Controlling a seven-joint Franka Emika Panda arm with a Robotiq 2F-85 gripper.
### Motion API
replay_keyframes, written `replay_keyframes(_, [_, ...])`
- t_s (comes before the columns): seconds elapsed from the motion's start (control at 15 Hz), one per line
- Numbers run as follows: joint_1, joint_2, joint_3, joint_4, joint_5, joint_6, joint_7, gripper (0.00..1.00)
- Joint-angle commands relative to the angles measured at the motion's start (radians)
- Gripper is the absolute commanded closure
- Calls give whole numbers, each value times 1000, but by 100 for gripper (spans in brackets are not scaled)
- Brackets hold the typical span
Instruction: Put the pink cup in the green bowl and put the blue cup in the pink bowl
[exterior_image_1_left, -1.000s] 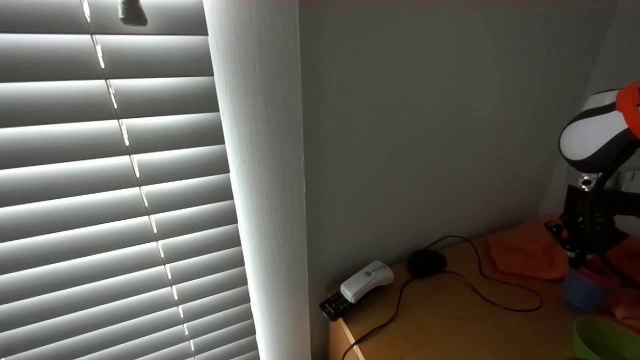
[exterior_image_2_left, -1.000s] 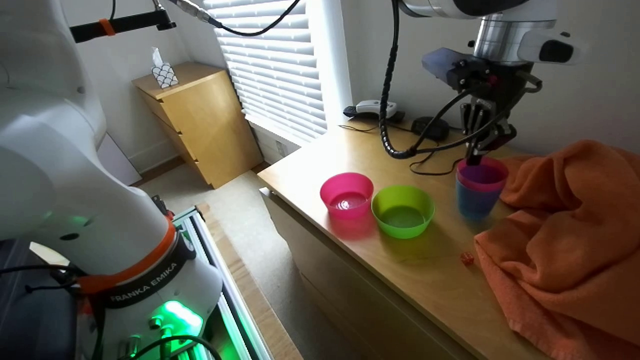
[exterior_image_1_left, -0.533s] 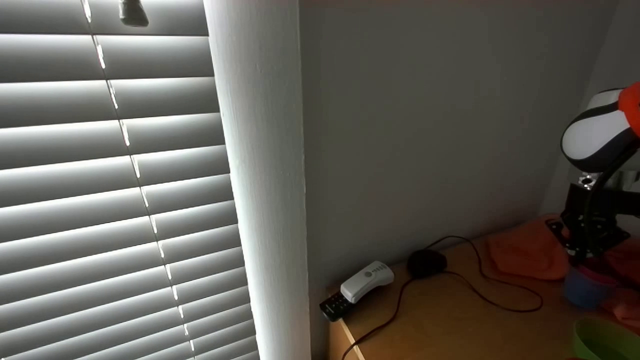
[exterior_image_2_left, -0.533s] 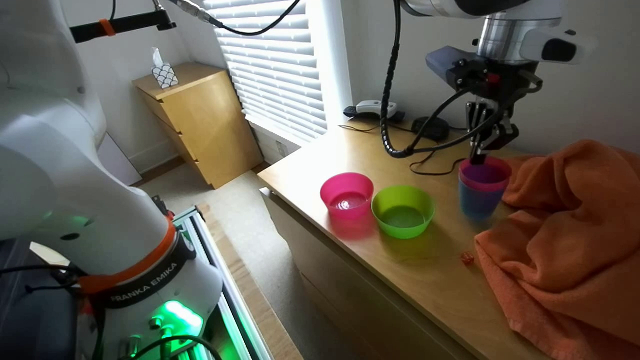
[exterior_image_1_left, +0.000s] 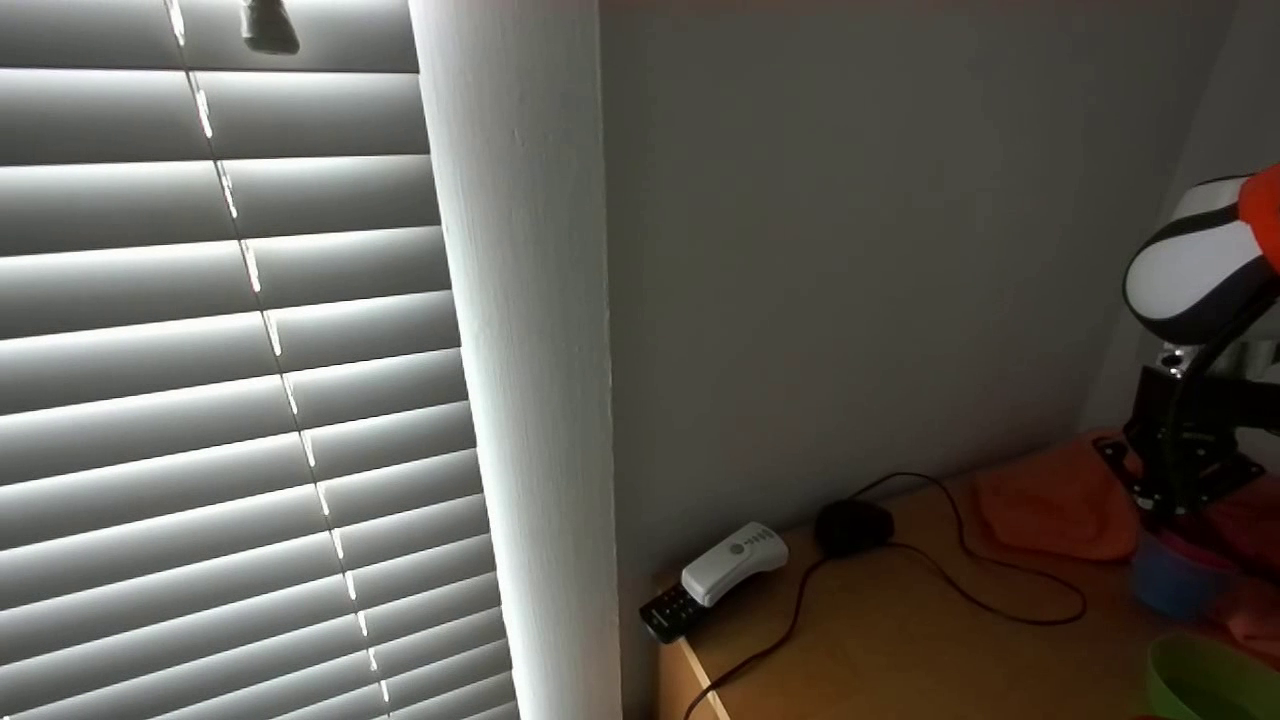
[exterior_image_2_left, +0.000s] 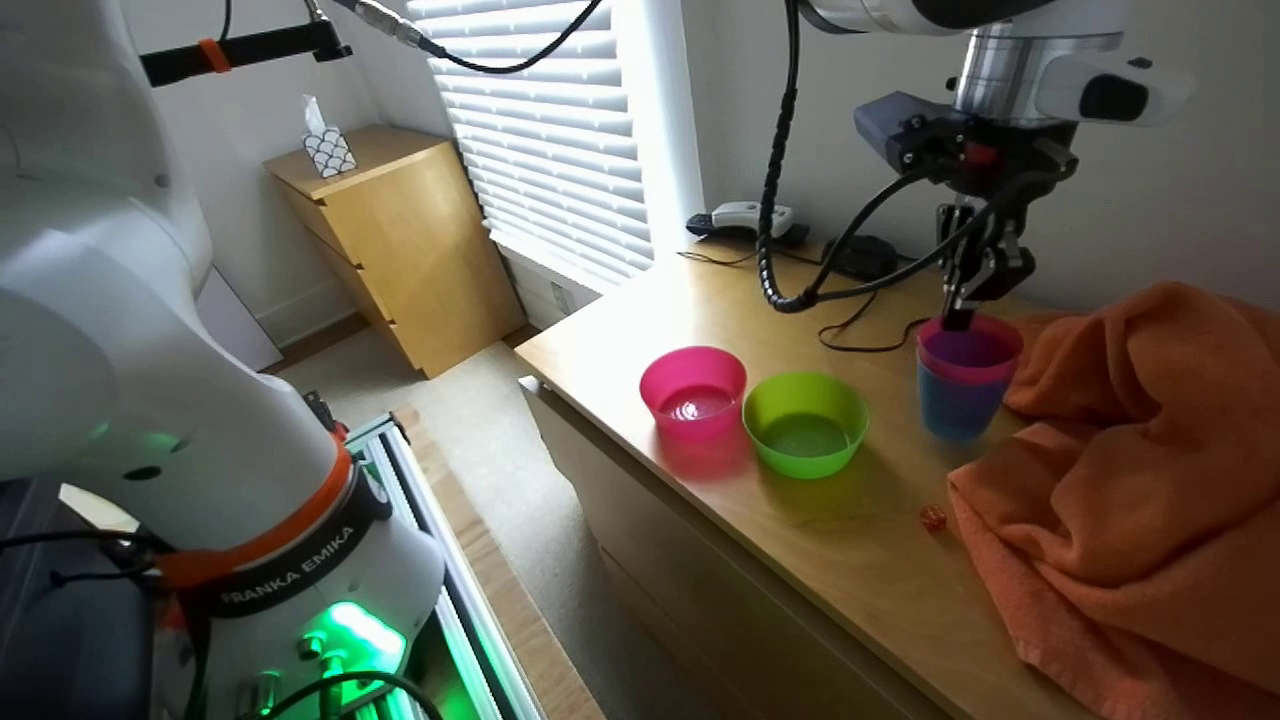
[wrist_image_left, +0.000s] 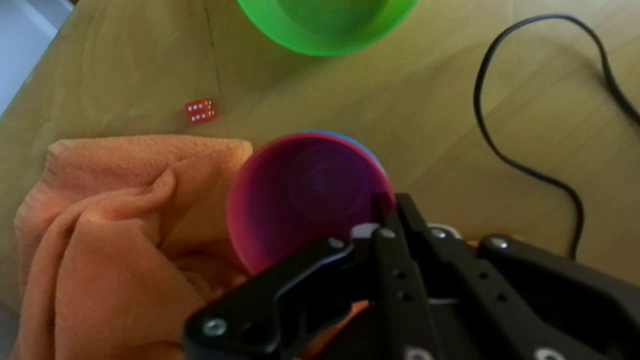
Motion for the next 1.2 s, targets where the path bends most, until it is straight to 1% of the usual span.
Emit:
replay_keyframes(0.0, [30,-30,-30,-46,-40,72,89,99])
replay_keyframes(0.07, [-46,-28,48,0,137,-110,-157,99])
replay_keyframes(0.13, [32,-34,-35,-41,-56,75,84,99])
replay_keyframes(0.2, [-4,-24,1,-13,41,-34,-2,99])
replay_keyframes(0.27, [-24,-24,18,-1,76,-68,-63,99])
replay_keyframes(0.33, [14,-31,-17,-30,1,13,60,99])
replay_keyframes(0.4, [-25,-29,21,0,87,-92,-69,99])
replay_keyframes(0.47, [34,-34,-39,-35,-58,49,115,99])
replay_keyframes(0.53, [-6,-23,1,-4,34,-51,0,99])
replay_keyframes(0.6, [-5,-19,-1,-3,28,-38,9,99])
replay_keyframes(0.67, [7,-20,-11,-12,3,-13,46,99])
replay_keyframes(0.73, [2,-20,-8,-7,10,-31,31,99])
replay_keyframes(0.8, [9,-22,-15,-13,-7,-12,54,99])
replay_keyframes(0.87, [7,-33,-12,-17,-4,-21,44,99])
replay_keyframes(0.93, [16,-51,-20,-31,-27,-5,63,99])
replay_keyframes(1.13, [25,-138,-19,-82,-60,9,61,99])
